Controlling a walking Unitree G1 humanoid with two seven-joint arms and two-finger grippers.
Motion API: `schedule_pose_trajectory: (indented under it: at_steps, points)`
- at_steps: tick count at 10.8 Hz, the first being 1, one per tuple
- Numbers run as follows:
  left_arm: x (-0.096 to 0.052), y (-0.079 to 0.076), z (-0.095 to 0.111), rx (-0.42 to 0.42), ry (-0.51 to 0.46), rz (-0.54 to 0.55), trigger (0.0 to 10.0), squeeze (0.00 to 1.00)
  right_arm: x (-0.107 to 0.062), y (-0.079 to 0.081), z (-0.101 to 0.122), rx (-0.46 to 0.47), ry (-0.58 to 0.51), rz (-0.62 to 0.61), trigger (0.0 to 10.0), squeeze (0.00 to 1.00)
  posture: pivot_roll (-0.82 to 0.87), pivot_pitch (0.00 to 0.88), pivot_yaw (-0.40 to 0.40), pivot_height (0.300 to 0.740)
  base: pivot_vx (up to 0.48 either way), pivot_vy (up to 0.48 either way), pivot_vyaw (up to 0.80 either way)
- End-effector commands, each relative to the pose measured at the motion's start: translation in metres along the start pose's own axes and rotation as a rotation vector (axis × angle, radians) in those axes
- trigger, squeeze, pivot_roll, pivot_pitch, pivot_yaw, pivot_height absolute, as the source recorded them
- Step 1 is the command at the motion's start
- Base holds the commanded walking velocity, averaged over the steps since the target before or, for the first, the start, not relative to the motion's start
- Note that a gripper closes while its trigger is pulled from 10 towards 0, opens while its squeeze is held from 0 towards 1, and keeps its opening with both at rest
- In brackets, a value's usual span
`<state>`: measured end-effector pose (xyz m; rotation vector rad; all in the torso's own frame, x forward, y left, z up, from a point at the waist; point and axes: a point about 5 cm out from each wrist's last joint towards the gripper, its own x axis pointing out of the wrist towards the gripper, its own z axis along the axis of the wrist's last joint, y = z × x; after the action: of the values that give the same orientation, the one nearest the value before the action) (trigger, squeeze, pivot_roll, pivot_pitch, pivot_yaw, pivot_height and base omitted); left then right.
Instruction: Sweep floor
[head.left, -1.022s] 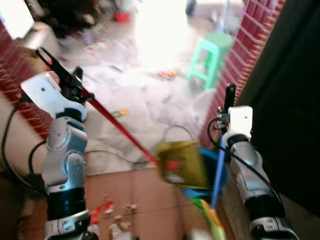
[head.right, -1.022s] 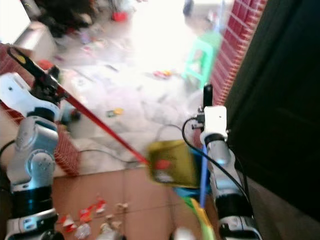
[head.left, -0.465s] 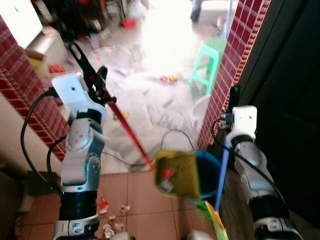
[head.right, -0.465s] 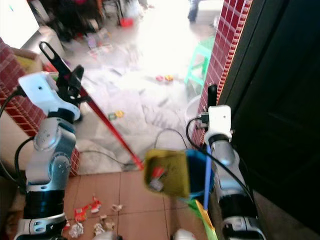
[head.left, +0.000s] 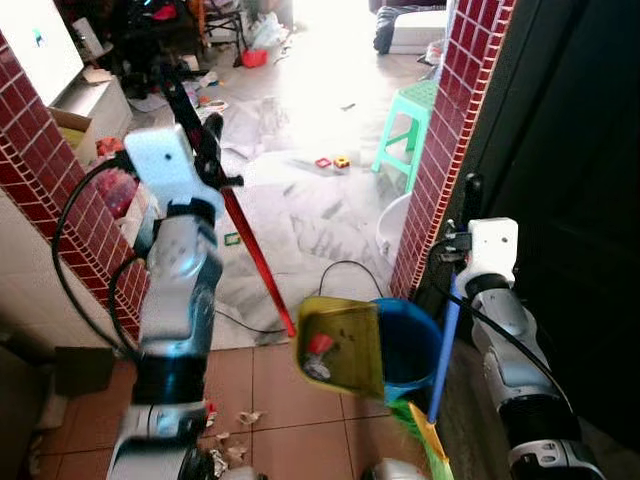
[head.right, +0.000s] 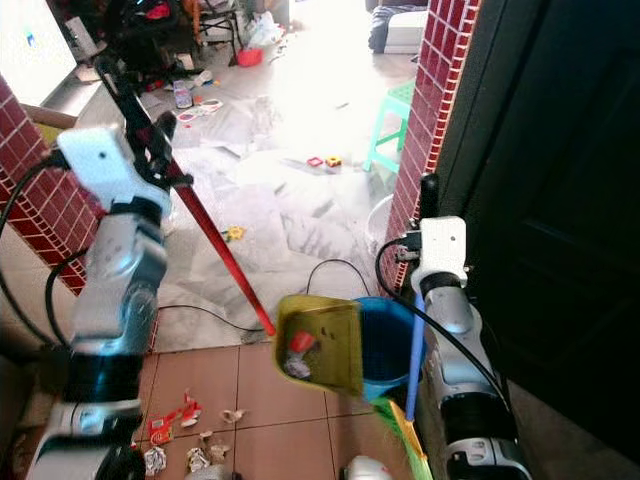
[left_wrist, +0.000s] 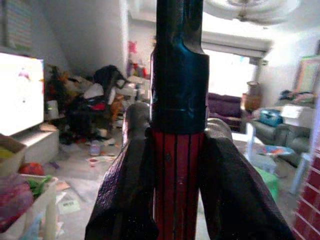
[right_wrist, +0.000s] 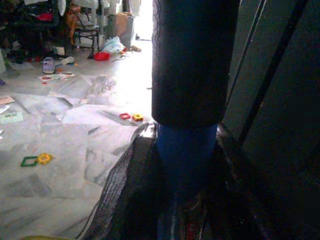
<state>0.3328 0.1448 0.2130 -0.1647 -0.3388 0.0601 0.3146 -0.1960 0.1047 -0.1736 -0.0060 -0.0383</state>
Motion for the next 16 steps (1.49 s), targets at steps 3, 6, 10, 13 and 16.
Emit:
schedule_pose_trajectory:
  at_steps: [3,6,10,13,16]
  points:
    - [0.006,0.001,0.015,0.007,-0.09,0.003,10.0,0.0,0.003,-0.004,0.014,-0.009,-0.063,-0.008,10.0,0.0,-0.08,0.0,0.056,0.74,0.0,0.0,-0.15]
    - [0.012,0.015,0.021,0.029,-0.134,0.131,10.0,0.0,0.001,-0.002,0.013,-0.016,-0.063,0.002,10.0,0.0,-0.08,0.0,0.051,0.74,0.0,0.0,-0.15]
    - [0.037,0.006,0.031,0.007,-0.167,0.266,10.0,0.0,0.0,-0.001,0.014,-0.017,-0.063,0.006,10.0,0.0,-0.1,0.0,0.055,0.74,0.0,0.0,0.0]
    - [0.046,-0.045,0.03,0.035,-0.209,0.118,10.0,0.0,-0.003,0.002,0.014,-0.01,-0.069,-0.004,10.0,0.0,-0.13,0.0,0.078,0.74,0.0,0.0,0.0]
    - [0.04,-0.083,0.016,0.07,-0.213,-0.015,10.0,0.0,-0.008,0.002,0.012,-0.004,-0.067,-0.02,10.0,0.0,-0.14,0.0,0.101,0.74,0.0,0.0,0.0]
